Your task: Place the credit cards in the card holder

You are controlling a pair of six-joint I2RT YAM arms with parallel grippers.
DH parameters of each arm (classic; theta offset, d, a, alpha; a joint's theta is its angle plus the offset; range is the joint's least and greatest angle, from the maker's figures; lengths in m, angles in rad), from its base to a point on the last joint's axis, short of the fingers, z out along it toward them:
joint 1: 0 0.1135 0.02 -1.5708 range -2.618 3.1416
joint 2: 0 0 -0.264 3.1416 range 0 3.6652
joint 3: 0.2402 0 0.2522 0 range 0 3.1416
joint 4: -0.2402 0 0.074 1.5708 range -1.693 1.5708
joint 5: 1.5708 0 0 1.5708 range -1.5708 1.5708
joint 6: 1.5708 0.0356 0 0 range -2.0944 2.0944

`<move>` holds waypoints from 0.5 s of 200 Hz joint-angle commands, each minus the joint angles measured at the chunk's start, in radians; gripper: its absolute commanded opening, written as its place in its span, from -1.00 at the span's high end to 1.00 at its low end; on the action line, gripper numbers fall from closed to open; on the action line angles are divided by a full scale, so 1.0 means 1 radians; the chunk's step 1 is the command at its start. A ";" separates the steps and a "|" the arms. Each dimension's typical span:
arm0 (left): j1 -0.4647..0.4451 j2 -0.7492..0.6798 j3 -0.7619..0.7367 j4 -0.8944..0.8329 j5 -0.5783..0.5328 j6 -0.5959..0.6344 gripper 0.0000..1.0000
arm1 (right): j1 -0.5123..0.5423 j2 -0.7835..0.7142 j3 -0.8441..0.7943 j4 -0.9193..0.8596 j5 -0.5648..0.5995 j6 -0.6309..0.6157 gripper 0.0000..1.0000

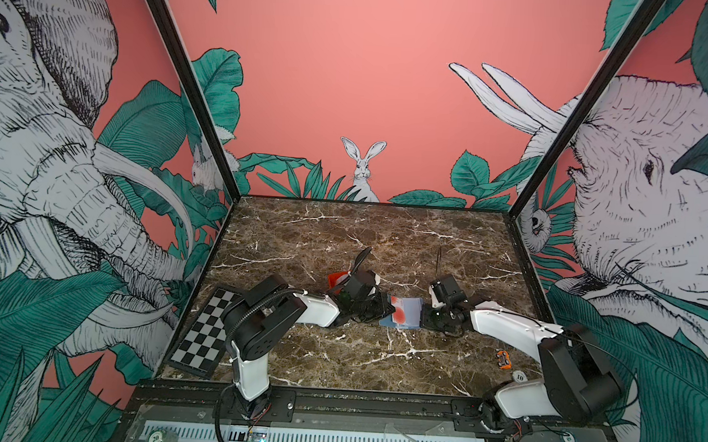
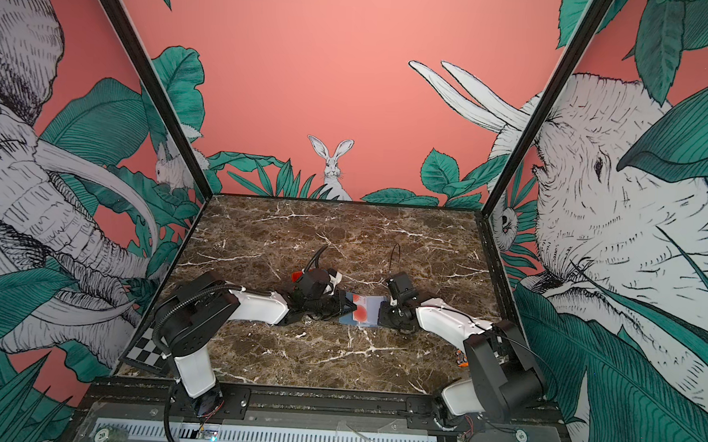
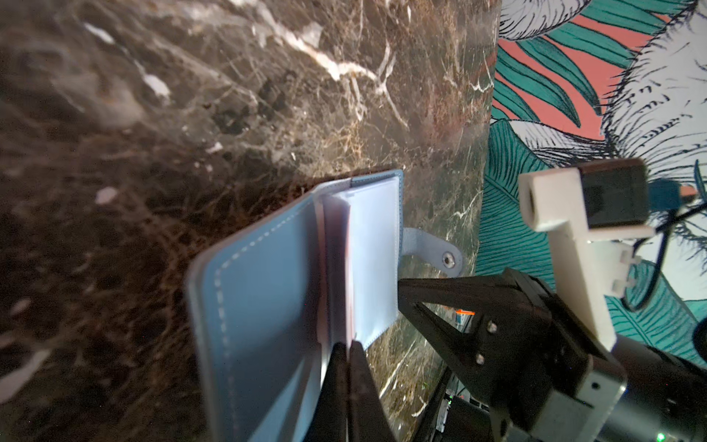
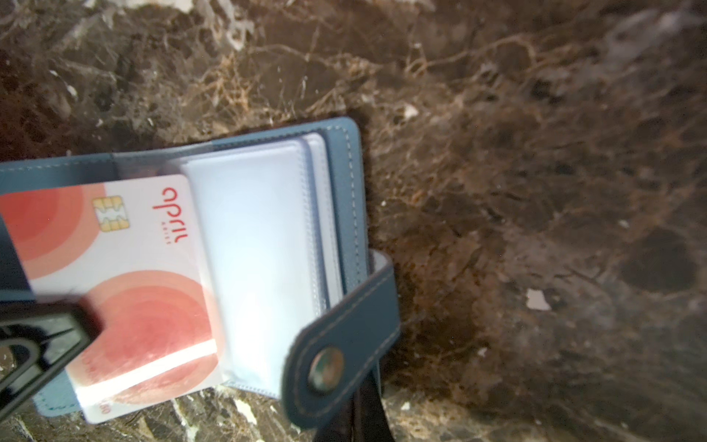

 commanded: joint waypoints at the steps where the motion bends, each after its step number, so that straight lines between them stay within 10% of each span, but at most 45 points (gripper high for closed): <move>1: -0.003 0.010 0.022 -0.051 0.014 0.025 1.00 | 0.005 0.014 0.003 -0.023 0.019 -0.017 1.00; 100: -0.003 0.047 0.063 -0.119 0.017 0.039 1.00 | 0.005 0.019 -0.013 -0.009 0.017 -0.016 1.00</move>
